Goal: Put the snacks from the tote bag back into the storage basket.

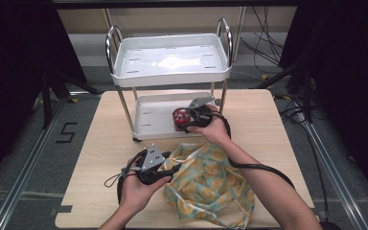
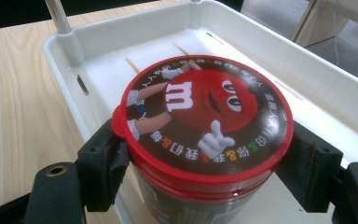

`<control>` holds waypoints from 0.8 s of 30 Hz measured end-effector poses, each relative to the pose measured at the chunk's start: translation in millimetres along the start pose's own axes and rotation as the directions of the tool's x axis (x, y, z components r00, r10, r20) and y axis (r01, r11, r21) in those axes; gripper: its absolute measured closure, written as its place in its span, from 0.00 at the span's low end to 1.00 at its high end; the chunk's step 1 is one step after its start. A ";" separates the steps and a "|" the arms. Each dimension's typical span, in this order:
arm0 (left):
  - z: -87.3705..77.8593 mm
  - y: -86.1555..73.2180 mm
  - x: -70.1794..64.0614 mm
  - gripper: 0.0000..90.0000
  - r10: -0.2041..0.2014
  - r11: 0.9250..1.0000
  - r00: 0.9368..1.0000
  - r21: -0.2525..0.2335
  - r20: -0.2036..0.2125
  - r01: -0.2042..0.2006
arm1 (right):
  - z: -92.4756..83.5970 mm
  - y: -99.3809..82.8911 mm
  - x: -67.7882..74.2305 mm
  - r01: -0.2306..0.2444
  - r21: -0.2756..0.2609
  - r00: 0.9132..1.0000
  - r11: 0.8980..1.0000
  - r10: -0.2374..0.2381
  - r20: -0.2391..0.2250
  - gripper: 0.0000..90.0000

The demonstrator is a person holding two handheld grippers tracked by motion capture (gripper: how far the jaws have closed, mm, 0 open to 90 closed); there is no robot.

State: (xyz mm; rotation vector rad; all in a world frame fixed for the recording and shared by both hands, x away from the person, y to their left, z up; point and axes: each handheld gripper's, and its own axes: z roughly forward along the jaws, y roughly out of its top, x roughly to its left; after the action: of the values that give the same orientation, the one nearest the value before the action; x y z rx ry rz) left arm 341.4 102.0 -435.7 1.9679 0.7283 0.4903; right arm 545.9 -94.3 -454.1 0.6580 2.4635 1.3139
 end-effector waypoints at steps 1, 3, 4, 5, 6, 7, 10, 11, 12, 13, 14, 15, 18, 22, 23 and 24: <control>0.0 -0.2 -0.4 0.50 -0.009 1.000 1.000 0.000 -0.001 0.009 | 0.6 0.0 -2.0 0.014 -0.004 1.000 1.000 -0.014 0.002 0.29; -0.1 -0.2 0.0 0.50 -0.005 1.000 1.000 -0.001 0.000 0.005 | 1.1 -0.3 -2.1 0.011 -0.004 1.000 1.000 -0.011 0.004 0.29; 0.0 -0.4 -0.3 0.50 -0.011 1.000 1.000 0.000 0.000 0.011 | 1.4 -0.5 -2.3 0.009 -0.004 1.000 1.000 -0.009 0.004 0.29; 0.1 -0.5 -0.6 0.50 -0.014 1.000 1.000 0.000 0.000 0.014 | 0.7 -0.8 -0.2 -0.017 0.000 1.000 1.000 0.017 0.001 0.29; 0.3 -0.5 -0.6 0.50 -0.014 1.000 1.000 -0.001 0.002 0.014 | 0.9 -1.0 -0.1 -0.018 0.003 1.000 1.000 0.018 0.001 0.29; 0.5 -0.5 -0.5 0.50 -0.011 1.000 1.000 -0.002 0.003 0.011 | 1.5 -1.2 -1.6 -0.003 0.003 1.000 1.000 0.003 0.007 0.29; 0.4 0.0 0.9 0.50 0.016 1.000 1.000 0.000 0.004 -0.016 | 1.9 -1.6 -2.0 -0.005 0.003 1.000 1.000 0.005 0.006 0.29; 0.4 0.0 0.9 0.50 0.016 1.000 1.000 0.001 0.004 -0.016 | 2.3 -1.6 -2.2 -0.001 0.001 1.000 1.000 0.001 -0.002 0.29; 0.3 0.0 1.0 0.50 0.017 1.000 1.000 0.001 0.003 -0.017 | 2.6 -1.8 -3.2 0.005 0.002 1.000 1.000 -0.005 0.006 0.29; 0.2 0.1 1.0 0.50 0.016 1.000 1.000 0.000 0.003 -0.016 | 2.7 -1.9 -3.3 0.005 0.003 1.000 1.000 -0.005 0.006 0.29; 0.4 -0.1 0.7 0.50 0.005 1.000 1.000 -0.002 0.008 -0.005 | 2.1 -2.2 -1.0 -0.021 0.005 1.000 1.000 0.021 -0.001 0.29; 0.2 -0.4 -0.7 0.50 -0.014 1.000 1.000 0.000 0.000 0.014 | 2.5 -2.3 -1.2 -0.015 0.007 1.000 1.000 0.015 0.002 0.29; 0.5 -0.5 -0.2 0.50 -0.008 1.000 1.000 -0.002 0.006 0.008 | 2.4 -2.7 -2.3 -0.010 0.008 1.000 1.000 0.010 0.008 0.29; 0.4 0.1 1.1 0.50 0.016 1.000 1.000 -0.003 0.007 -0.016 | 3.8 -3.9 -1.4 -0.023 0.015 1.000 1.000 0.023 0.002 0.29; 0.2 0.1 1.1 0.50 0.017 1.000 1.000 -0.001 0.004 -0.017 | 4.6 -4.0 -3.5 -0.003 0.012 1.000 1.000 0.002 0.009 0.29; 0.2 0.1 1.3 0.50 0.017 1.000 1.000 -0.001 0.005 -0.017 | 4.8 -4.0 -3.9 -0.004 0.011 1.000 1.000 0.004 0.009 0.29</control>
State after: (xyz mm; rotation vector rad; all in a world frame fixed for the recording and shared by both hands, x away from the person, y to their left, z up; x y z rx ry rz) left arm 342.4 102.7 -435.6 1.9751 0.7086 0.4957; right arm 550.3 -94.8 -460.0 0.6699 2.4655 1.2972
